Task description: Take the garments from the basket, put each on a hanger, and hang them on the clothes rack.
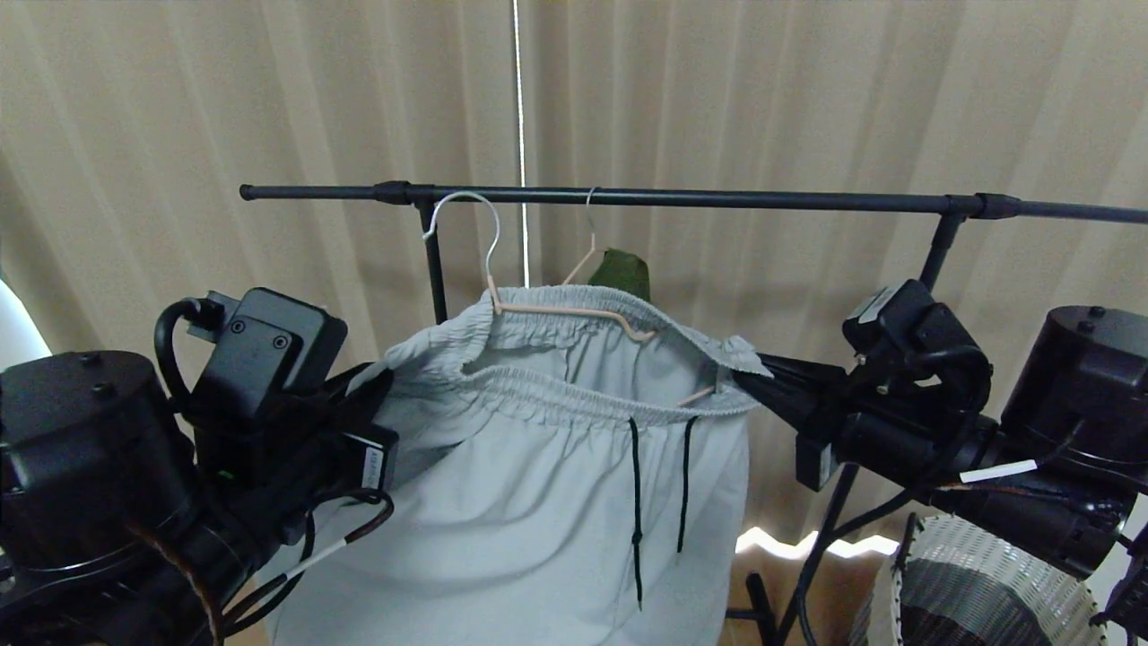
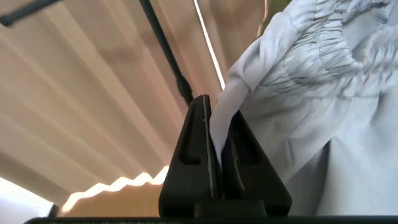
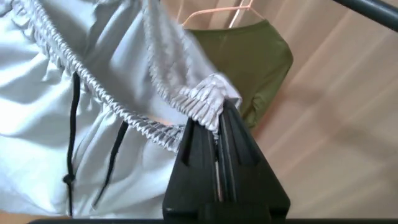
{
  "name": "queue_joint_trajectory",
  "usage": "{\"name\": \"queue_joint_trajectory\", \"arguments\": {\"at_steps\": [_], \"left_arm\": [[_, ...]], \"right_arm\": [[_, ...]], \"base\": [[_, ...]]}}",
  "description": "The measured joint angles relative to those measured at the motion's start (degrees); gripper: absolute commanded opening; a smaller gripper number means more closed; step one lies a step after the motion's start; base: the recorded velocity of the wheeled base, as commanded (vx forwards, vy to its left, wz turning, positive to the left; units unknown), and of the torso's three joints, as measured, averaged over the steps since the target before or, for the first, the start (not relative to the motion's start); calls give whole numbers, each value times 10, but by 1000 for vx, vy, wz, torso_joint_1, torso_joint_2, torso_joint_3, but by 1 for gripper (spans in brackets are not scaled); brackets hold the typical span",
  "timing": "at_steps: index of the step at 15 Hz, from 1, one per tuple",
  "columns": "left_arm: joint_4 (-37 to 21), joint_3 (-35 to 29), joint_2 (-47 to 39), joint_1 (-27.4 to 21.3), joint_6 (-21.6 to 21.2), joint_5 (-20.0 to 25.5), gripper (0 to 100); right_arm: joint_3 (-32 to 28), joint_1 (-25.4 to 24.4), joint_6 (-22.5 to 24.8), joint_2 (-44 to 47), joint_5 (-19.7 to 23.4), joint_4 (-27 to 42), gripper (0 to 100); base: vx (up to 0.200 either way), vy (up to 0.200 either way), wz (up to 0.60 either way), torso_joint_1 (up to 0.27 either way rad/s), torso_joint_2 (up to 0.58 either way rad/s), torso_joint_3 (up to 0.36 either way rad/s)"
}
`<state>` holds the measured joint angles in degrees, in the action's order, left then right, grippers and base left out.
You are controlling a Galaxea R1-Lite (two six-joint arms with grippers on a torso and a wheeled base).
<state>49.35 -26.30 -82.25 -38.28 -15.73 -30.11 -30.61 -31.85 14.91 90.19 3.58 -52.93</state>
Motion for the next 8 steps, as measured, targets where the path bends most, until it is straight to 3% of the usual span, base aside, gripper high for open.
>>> {"name": "queue_joint_trajectory", "arguments": {"at_steps": [5, 8], "left_arm": [[29, 0, -6, -8, 31, 4, 0], [42, 1, -10, -12, 25, 7, 0]], "right_arm": [[22, 2, 12, -11, -4, 0, 100], [-7, 20, 29, -17, -4, 9, 100]], "base": [[0, 0, 0, 0, 0, 0], [0, 0, 0, 0, 0, 0]]}}
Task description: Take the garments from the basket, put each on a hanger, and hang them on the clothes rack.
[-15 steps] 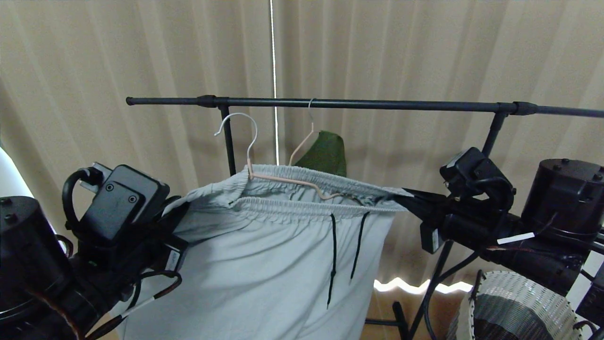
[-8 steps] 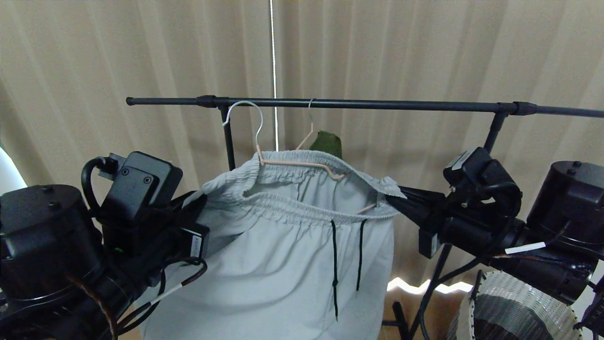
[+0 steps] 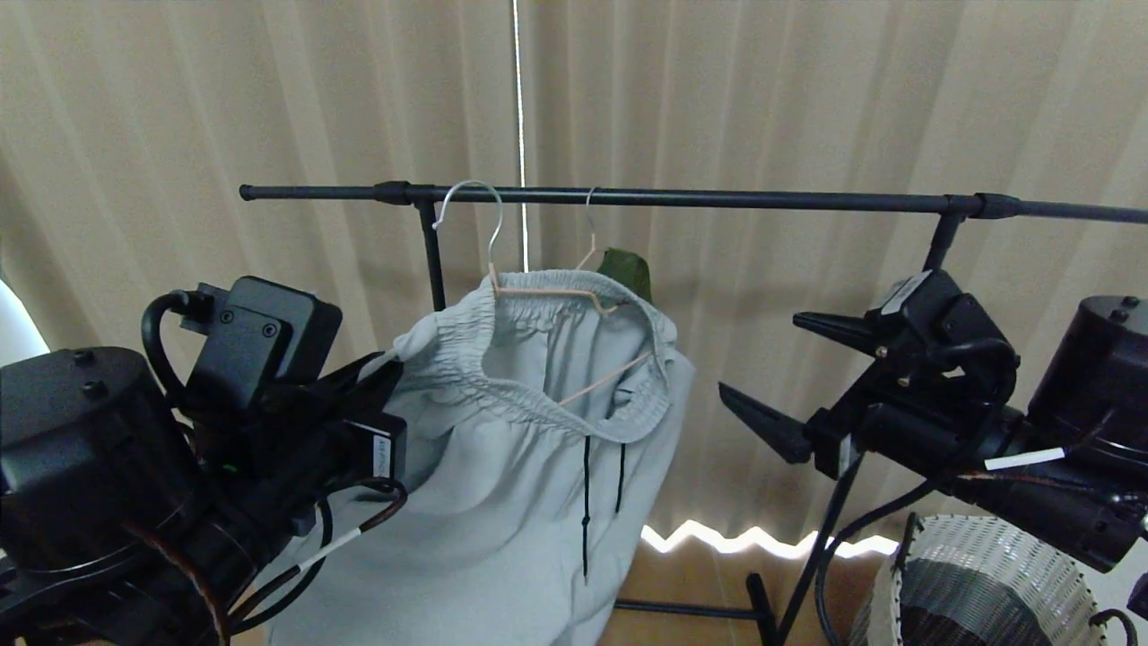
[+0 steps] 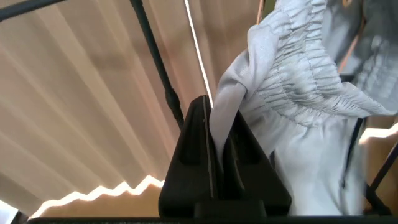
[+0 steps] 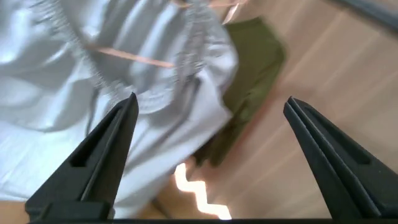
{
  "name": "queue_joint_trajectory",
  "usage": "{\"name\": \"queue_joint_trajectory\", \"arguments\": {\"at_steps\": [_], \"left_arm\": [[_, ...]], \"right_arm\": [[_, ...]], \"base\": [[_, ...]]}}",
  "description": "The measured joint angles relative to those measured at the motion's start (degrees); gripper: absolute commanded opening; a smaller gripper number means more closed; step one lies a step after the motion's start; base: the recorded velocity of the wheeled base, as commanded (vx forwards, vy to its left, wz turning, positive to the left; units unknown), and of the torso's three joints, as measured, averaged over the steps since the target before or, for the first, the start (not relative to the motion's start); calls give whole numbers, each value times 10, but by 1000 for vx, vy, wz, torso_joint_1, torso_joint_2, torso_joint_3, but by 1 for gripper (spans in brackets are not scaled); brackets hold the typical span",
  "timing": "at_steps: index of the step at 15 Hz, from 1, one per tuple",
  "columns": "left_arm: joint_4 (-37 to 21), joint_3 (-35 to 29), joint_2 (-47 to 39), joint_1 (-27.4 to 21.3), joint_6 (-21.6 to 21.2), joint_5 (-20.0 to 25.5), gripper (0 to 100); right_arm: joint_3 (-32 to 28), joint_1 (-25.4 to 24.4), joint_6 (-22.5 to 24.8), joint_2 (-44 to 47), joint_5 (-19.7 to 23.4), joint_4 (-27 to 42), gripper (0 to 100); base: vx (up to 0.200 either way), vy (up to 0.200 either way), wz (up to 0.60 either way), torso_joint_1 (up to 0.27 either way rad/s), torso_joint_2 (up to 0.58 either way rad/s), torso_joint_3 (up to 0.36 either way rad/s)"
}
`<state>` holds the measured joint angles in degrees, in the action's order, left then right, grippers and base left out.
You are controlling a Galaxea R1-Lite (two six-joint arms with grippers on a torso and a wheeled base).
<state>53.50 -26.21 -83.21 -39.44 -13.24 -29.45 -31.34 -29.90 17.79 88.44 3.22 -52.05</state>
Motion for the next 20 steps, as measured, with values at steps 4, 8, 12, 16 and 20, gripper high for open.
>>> {"name": "queue_joint_trajectory", "arguments": {"at_steps": [4, 8, 12, 16, 20], "left_arm": [[10, 7, -2, -39, -10, 21, 0], [11, 13, -2, -64, -64, 67, 0], [38, 19, -2, -67, -99, 89, 0], [42, 19, -5, -53, -99, 88, 0], [61, 21, -5, -48, -98, 93, 0]], "right_arm": [[-87, -14, 44, 20, 0, 50, 100], [-142, -48, 57, 53, -2, 75, 100], [-144, -53, 60, 65, -2, 74, 100], [-133, -54, 59, 61, 3, 70, 100], [-119, -63, 59, 59, 3, 69, 100]], "base": [[0, 0, 0, 0, 0, 0], [0, 0, 0, 0, 0, 0], [0, 0, 0, 0, 0, 0], [0, 0, 0, 0, 0, 0], [0, 0, 0, 0, 0, 0]]}}
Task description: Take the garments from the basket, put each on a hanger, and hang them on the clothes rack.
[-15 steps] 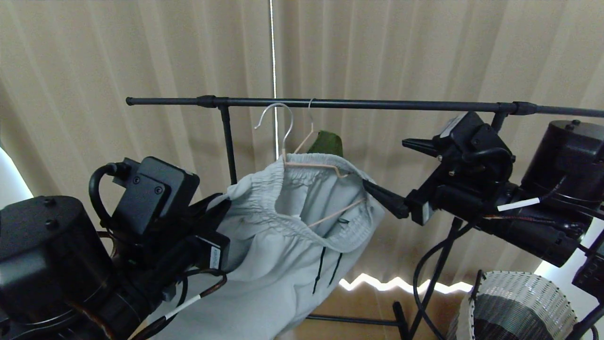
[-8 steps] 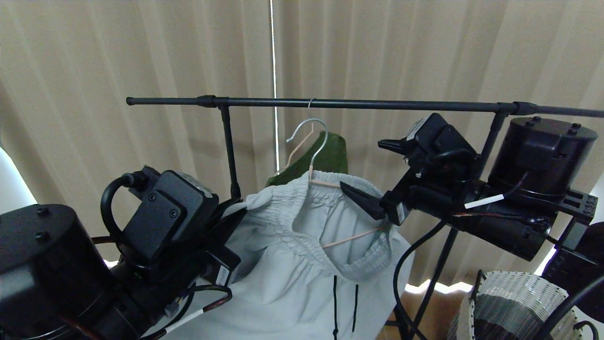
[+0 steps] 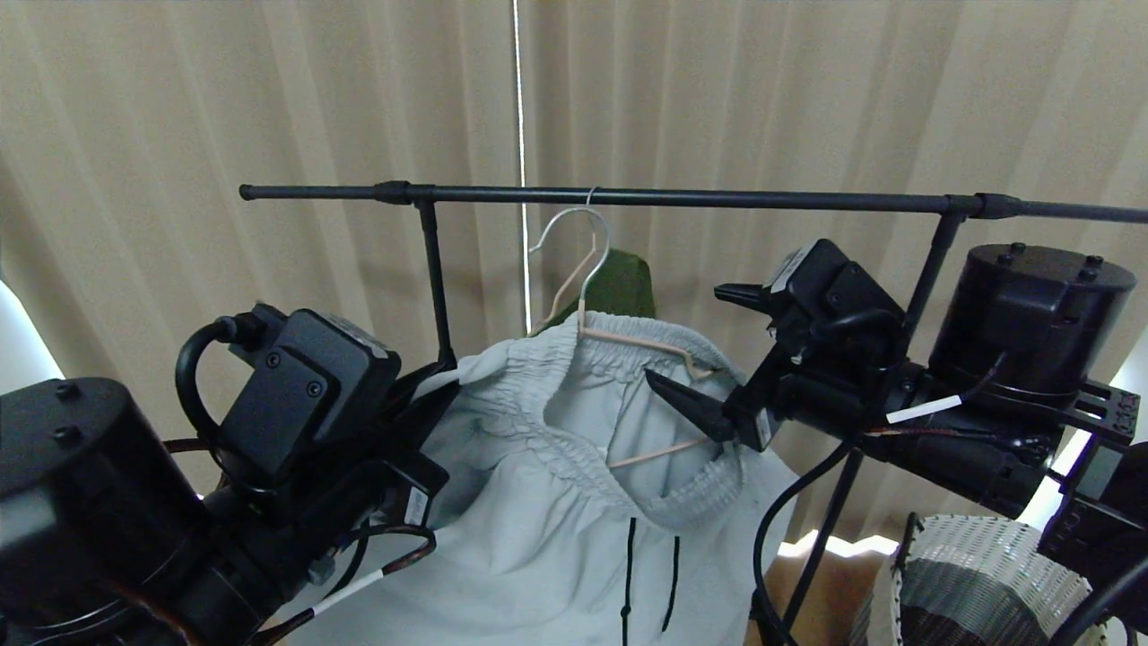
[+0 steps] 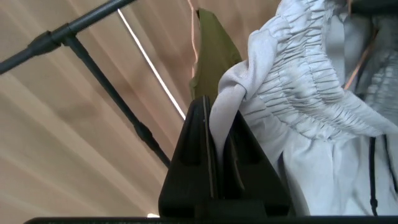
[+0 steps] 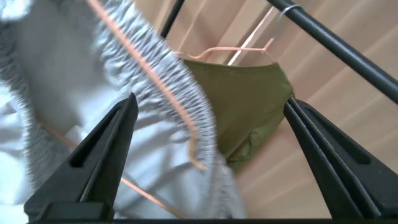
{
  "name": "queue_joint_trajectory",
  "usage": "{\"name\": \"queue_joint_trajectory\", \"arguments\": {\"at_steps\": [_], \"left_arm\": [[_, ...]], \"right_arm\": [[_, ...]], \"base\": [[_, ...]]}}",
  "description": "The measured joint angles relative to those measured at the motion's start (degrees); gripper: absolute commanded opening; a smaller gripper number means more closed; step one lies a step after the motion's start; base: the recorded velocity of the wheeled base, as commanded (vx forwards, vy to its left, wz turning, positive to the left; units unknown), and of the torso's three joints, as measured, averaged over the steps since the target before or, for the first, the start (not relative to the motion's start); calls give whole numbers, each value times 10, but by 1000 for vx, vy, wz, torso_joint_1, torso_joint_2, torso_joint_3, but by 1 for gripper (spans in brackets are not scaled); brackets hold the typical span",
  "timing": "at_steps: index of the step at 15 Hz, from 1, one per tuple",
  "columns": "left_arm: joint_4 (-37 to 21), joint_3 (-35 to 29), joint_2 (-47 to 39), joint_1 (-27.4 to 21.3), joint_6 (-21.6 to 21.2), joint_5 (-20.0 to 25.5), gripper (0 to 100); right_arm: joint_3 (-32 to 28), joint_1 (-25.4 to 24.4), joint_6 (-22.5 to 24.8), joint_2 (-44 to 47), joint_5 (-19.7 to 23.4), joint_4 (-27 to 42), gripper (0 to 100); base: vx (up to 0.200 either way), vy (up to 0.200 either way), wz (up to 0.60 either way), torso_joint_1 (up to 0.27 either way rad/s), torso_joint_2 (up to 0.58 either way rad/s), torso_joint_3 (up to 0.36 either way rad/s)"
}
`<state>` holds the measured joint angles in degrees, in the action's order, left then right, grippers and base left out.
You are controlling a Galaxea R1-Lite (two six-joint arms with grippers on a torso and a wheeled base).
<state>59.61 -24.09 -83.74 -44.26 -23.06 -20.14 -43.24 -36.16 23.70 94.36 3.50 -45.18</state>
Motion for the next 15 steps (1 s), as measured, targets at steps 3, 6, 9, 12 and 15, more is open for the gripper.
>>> {"name": "queue_joint_trajectory", "arguments": {"at_steps": [3, 6, 9, 12, 15], "left_arm": [[24, 16, 1, 0, -4, 57, 0], [37, 26, 5, 0, -26, 77, 0], [58, 34, 7, 0, -37, 87, 0], [58, 37, 10, 0, -37, 87, 0], [61, 36, 11, 3, -37, 87, 0]], "right_arm": [[0, -1, 0, 3, 0, 0, 100], [2, -1, 0, 5, 0, 1, 100], [3, -2, 0, 8, 0, 1, 0], [4, -2, 0, 10, 0, 0, 0], [6, -4, 1, 11, 2, 0, 0]], "base": [[0, 0, 0, 0, 0, 0], [0, 0, 0, 0, 0, 0], [0, 0, 0, 0, 0, 0], [0, 0, 0, 0, 0, 0], [0, 0, 0, 0, 0, 0]]}}
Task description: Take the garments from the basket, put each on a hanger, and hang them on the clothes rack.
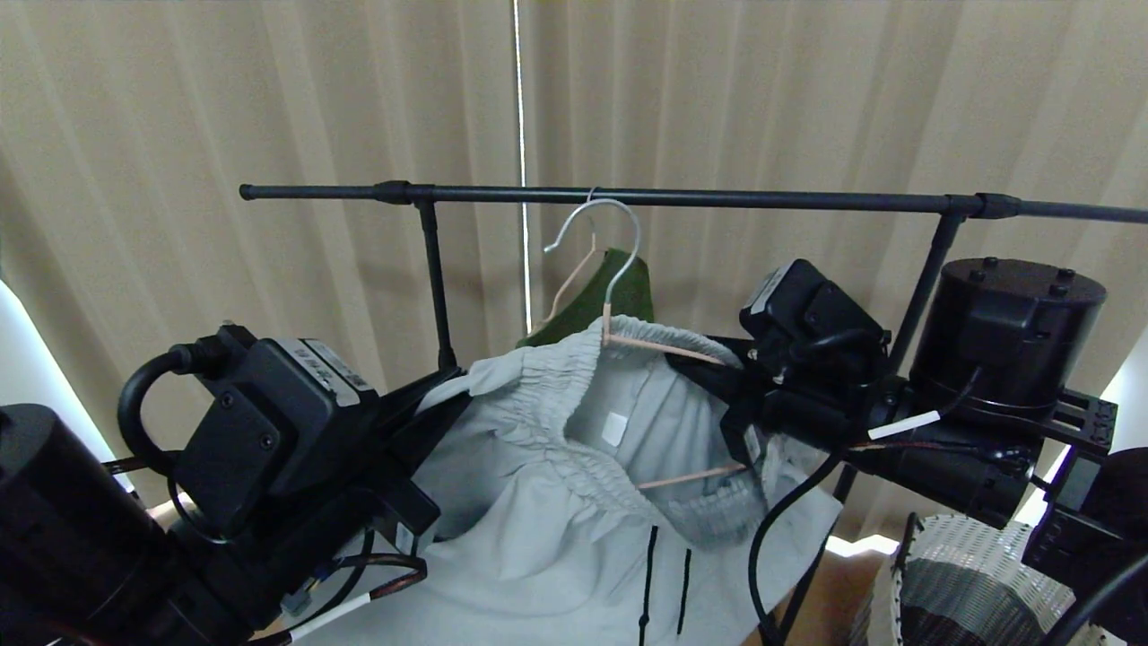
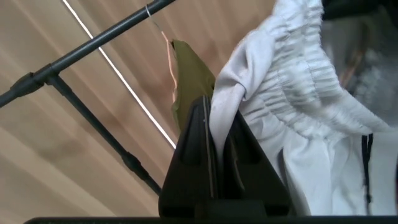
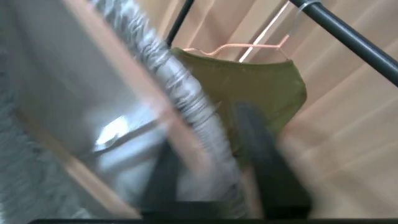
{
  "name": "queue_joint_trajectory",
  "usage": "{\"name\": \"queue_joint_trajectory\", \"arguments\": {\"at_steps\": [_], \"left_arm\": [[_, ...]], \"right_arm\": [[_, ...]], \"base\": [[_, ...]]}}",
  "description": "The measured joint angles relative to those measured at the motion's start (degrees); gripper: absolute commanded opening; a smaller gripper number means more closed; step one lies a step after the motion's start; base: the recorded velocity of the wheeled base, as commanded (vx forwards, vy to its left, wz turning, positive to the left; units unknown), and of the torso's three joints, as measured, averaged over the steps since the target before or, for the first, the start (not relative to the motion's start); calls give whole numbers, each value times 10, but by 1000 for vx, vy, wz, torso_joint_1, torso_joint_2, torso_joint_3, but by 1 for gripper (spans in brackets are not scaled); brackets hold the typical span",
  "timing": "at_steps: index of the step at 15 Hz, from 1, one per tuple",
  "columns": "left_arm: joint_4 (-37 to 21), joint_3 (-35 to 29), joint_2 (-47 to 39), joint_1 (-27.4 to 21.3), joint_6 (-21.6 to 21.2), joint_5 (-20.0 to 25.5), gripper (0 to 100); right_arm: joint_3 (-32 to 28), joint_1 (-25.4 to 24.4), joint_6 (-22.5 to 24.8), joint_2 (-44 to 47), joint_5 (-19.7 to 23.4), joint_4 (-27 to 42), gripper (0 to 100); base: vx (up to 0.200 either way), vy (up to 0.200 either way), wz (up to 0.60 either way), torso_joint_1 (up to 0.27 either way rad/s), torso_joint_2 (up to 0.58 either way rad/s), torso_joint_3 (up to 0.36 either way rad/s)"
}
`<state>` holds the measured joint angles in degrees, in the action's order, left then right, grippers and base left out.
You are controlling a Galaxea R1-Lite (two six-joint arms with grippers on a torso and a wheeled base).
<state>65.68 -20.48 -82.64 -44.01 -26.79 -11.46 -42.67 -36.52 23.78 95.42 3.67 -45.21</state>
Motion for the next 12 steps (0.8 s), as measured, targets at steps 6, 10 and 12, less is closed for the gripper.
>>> {"name": "queue_joint_trajectory", "arguments": {"at_steps": [6, 10, 12], "left_arm": [[25, 12, -2, 1, 1, 0, 100], [28, 15, 0, 1, 20, 0, 100], [28, 21, 6, 1, 78, 9, 100]], "right_arm": [[0, 1, -4, -4, 0, -4, 0], [4, 2, -3, -16, -7, -2, 0], [7, 13, -3, -27, -20, -1, 0]], "base": [[0, 0, 0, 0, 0, 0], [0, 0, 0, 0, 0, 0], [0, 0, 0, 0, 0, 0]]}}
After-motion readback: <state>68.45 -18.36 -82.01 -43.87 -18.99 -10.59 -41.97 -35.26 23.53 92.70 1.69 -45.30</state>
